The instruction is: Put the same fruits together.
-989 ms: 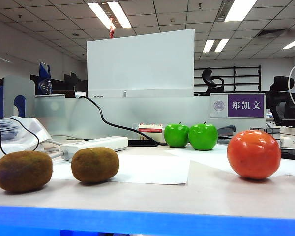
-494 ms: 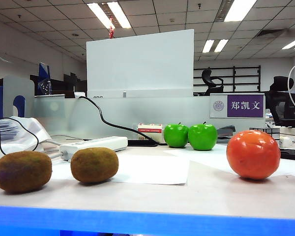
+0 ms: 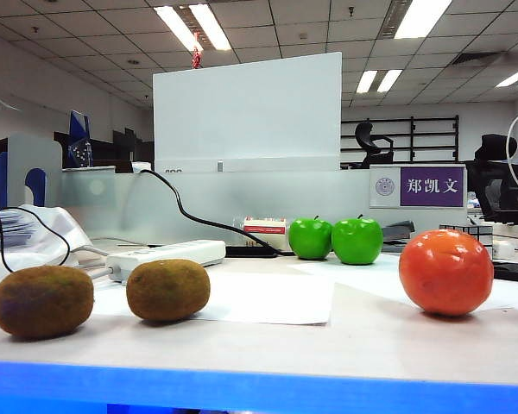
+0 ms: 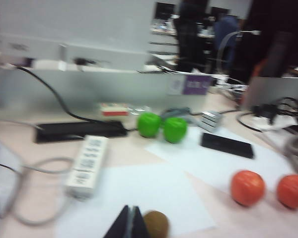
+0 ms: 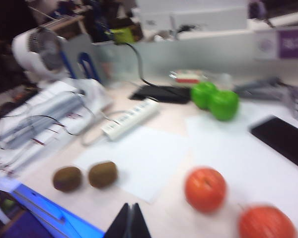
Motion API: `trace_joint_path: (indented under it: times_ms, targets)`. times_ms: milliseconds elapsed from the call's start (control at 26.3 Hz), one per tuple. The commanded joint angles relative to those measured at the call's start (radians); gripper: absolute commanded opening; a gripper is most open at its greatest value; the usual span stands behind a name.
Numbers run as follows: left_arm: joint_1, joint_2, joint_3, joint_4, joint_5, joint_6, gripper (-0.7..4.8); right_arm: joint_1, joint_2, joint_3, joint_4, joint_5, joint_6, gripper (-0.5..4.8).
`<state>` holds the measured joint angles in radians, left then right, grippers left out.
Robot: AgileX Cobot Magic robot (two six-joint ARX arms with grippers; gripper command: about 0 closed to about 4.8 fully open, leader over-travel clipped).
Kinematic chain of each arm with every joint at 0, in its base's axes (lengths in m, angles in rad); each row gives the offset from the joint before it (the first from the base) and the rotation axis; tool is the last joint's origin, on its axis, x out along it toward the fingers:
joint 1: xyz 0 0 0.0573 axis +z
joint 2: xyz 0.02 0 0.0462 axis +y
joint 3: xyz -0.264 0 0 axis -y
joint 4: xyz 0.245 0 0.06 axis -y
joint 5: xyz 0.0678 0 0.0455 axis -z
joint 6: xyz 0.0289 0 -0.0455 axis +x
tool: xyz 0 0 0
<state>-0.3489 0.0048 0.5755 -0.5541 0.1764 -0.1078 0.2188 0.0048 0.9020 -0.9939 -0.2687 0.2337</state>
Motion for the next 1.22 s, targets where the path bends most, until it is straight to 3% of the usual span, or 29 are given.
trace_joint_path:
  times_ms: [38,190,342,608,761,1217]
  targets:
    - [0.000,-0.002,-0.056,0.108,0.056,-0.039,-0.06,-0.019,-0.002,-0.051,0.124,-0.032,-0.009,-0.06]
    - [0.000,-0.002,-0.128,0.202,0.058,-0.035,-0.06,-0.014,-0.002,-0.129,0.229,-0.048,-0.023,-0.06]
    - [0.001,-0.002,-0.210,0.318,0.121,-0.072,-0.06,-0.013,-0.002,-0.216,0.335,-0.082,-0.029,-0.06]
    - [0.001,-0.002,-0.334,0.409,0.128,-0.140,-0.06,-0.013,-0.002,-0.378,0.645,-0.090,0.039,-0.06]
    - [0.001,-0.002,-0.372,0.445,0.074,-0.149,-0.06,-0.013,-0.002,-0.468,0.808,-0.088,0.051,-0.06]
    - [0.001,-0.003,-0.510,0.498,-0.072,-0.154,-0.06,-0.014,-0.002,-0.707,1.000,-0.017,0.119,-0.06]
